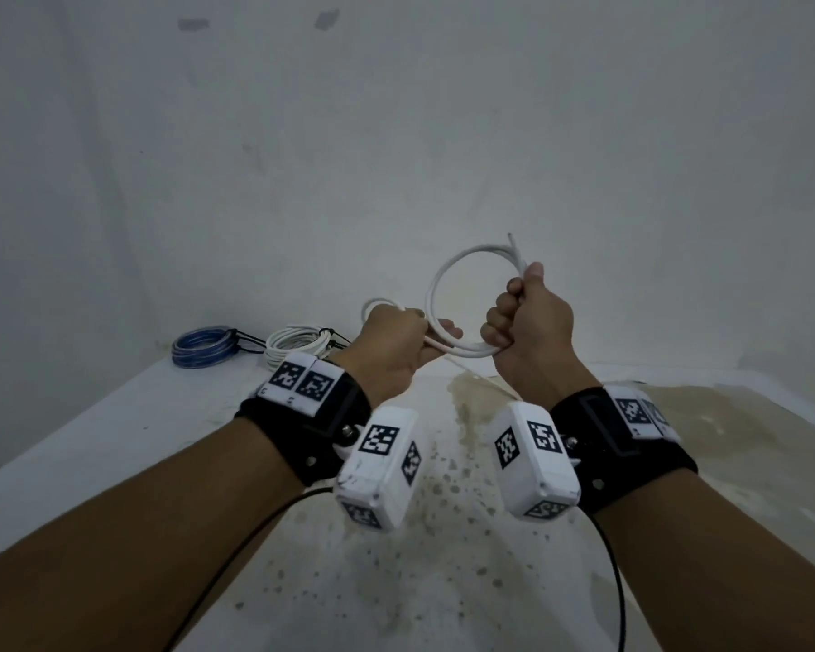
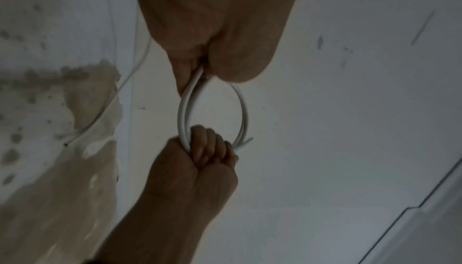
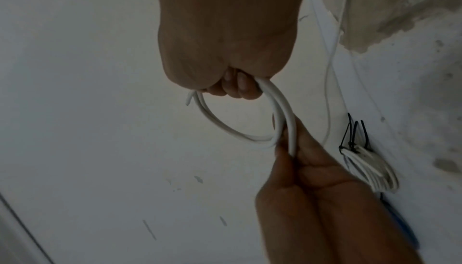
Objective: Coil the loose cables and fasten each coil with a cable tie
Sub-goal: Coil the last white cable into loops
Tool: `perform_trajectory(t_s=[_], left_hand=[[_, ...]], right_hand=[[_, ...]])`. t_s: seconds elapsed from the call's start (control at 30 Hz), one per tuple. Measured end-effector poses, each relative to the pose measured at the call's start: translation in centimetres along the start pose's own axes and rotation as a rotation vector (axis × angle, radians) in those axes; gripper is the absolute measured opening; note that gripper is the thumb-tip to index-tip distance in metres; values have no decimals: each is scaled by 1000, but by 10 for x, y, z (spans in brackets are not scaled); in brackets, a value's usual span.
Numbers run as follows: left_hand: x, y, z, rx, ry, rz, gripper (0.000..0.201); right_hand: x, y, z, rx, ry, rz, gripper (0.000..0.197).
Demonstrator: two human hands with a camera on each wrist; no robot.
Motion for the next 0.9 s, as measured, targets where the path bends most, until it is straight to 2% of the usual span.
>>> perform_trajectory(t_s=[0.03,0.1,0.33,0.4,0.47,0.57,0.7,0.77,0.9], left_hand=[[-1,-1,-1,-18,10,-71,26],[-6,-3,3,-47,-7,-108,25],[-12,8,7,135,49,164,22],[-14,12,10,165,66,204,24],[-16,12,14,137,76,178,21],[-17,15,18,144,130,114,42],[-14,12,31,288,254,64,13],[-12,12,35,365,345,48,20],[-11,17,42,462,426,59,20]], right_hand=[[0,0,-1,18,29,0,43],[0,1,-3,39,70,0,43],[7,-10,13,46,-53,-37,42],[3,-10,15,59,-68,-42,42],[-1,-9,13,64,-63,-51,42],[-4,-9,10,81,-43,-84,43],[-3,-13,16,109,-108,-140,44],[-3,-14,19,126,-127,-160,45],[-3,-13,22,123,-166,-169,44]])
Point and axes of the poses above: each hand's wrist, its own y-axis towards the middle knuckle, its own x-axis out of the palm, z = x × y, the point moved 3 cm from there along y, towards the middle knuckle, and after that the axes turned 15 degrees about z, right-handed, at the moved point
